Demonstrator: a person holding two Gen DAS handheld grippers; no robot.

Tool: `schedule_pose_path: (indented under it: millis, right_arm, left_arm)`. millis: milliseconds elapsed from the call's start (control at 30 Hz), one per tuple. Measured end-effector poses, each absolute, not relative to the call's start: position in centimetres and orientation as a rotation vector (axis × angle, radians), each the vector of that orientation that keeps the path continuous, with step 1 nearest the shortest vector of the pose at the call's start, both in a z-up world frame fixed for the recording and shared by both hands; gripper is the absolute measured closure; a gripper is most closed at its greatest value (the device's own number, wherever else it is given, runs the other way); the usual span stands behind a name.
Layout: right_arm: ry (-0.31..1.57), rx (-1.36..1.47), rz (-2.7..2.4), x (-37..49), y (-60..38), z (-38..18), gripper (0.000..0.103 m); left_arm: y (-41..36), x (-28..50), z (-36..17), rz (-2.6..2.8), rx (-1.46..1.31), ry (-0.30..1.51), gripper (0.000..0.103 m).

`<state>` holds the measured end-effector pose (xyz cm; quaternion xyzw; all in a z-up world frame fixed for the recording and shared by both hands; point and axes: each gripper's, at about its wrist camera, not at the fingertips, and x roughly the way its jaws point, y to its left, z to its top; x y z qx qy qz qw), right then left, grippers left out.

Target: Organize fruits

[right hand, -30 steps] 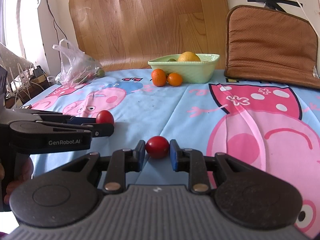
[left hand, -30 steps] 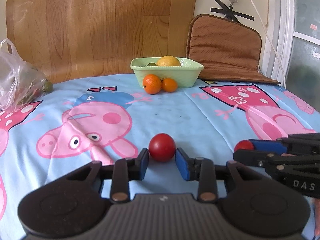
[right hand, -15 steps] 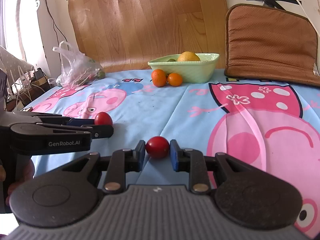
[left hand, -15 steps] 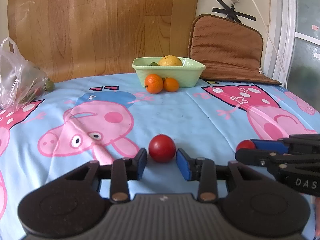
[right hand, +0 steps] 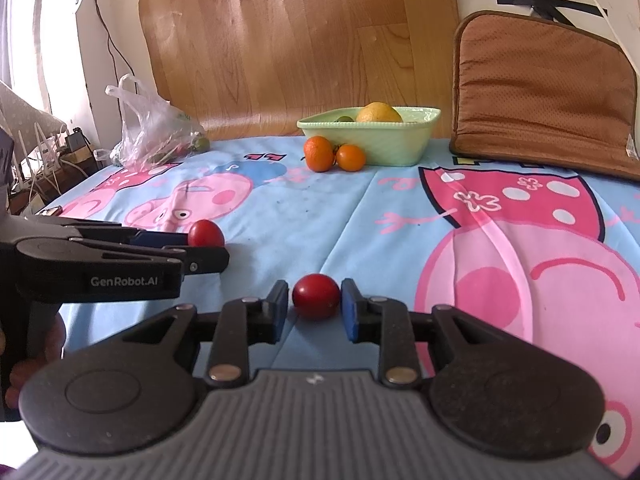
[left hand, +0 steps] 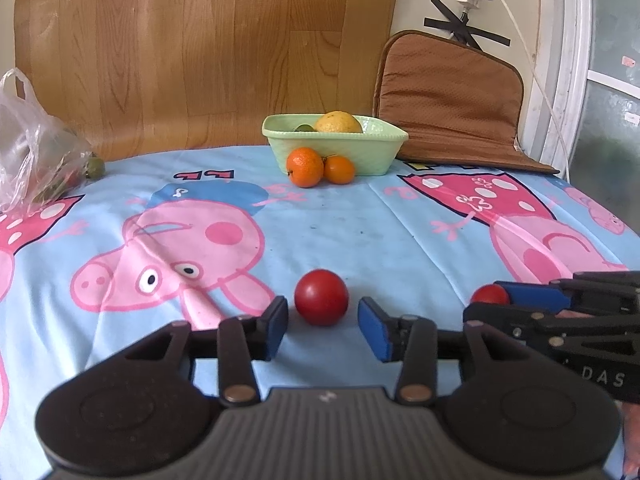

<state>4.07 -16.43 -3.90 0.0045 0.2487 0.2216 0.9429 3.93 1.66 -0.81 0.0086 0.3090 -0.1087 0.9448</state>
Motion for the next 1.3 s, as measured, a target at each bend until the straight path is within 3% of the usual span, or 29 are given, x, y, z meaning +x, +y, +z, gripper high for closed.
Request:
schedule_pose_path:
  millis: [267, 367, 600, 800, 1300]
  right_arm:
    - [0.496, -0.017, 0.438, 3.8, -16.1, -3.9, 0.069]
    - [0.485, -0.02, 0.433, 3.6, -16.0, -3.8, 0.057]
    - [0.458, -0.019, 0.429, 3.3, -16.1, -3.6, 0.057]
    - [0.454, -0.014, 0.443, 3.2, -16.1, -3.6, 0.057]
    - [0.449, 0.017, 0.46, 3.2, -16.5, -3.6, 0.055]
  left_arm:
    - [1.9, 3.9, -0.8, -0.244, 0.0, 0.63, 0.055]
    - [2.7, 3.8, -0.7, -0.251, -0.052, 0.623, 0.051]
    - [3.4, 3.6, -0.5, -0.259, -0.099, 0.601, 0.05]
    - [2.7, 3.5, -0.5, -0.219, -0.056, 0.604, 0.043]
    - [2.6, 3.6, -0.5, -0.186, -0.043, 0.6, 0.042]
